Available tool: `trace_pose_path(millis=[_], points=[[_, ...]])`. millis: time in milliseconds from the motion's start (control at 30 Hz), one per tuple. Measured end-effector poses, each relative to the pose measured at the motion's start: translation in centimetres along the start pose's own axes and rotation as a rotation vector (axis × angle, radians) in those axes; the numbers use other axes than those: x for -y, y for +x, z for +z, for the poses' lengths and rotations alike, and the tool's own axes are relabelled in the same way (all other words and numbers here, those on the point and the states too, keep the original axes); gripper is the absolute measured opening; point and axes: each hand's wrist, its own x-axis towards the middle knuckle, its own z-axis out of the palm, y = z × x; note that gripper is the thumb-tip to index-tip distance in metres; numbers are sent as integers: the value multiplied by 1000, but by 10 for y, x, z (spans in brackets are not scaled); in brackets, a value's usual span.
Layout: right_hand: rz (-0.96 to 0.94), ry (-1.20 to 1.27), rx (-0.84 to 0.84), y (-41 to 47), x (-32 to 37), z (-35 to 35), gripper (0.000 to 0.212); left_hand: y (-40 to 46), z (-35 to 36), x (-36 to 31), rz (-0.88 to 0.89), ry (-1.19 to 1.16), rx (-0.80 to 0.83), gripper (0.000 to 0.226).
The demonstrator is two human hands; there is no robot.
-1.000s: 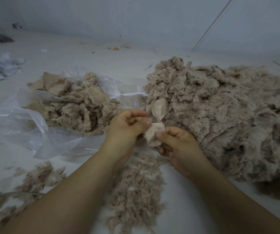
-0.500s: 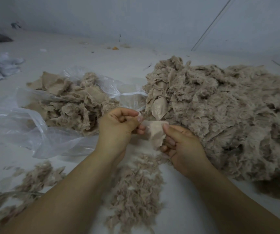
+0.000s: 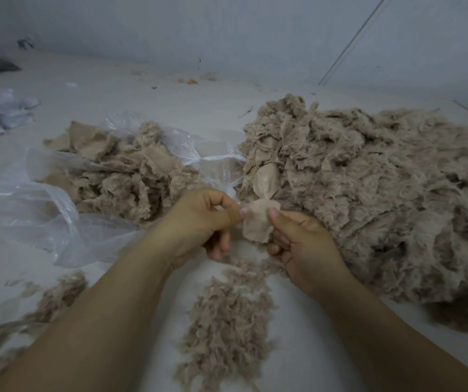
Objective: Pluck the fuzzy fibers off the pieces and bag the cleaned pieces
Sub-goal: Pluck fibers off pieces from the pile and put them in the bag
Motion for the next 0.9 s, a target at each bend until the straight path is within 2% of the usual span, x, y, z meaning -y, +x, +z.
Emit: trace_pose_path(millis=[67,167,233,300,333,400,467,600,667,733,800,900], points=[[-8,-21,-1,0,-1,1,24,0,6,3,-9,53,23,45],[-13,-30,-12,0,-2,0,24,3,14,7,31,86,-15,26],[-11,-19,-35,1,-3,-1,25,7,11,8,63,-130,-181,26],[-4,4,-58,2,-4,-2,27,10,4,6,110,-320,-441,17],[3,8,-61,2,-4,-3,28,11,0,6,131,-317,-579,7],[17,5,-63,3,-4,-3,31,13,-8,10,178,-179,-812,18],[27,0,-65,3,-4,-2,32,13,-12,13,247,-83,-898,28],[23,10,-63,4,-4,-1,34,15,-6,16,251,9,-846,31],[21,23,-56,4,-4,-1,35,17,4,16,297,195,-700,29],[22,33,-48,3,-4,-1,36,18,18,9,319,267,-453,23],[27,41,-44,3,-3,-1,37,20,31,2,261,193,-271,16],[34,38,-45,3,-2,-2,38,26,41,-3,135,16,-143,22]])
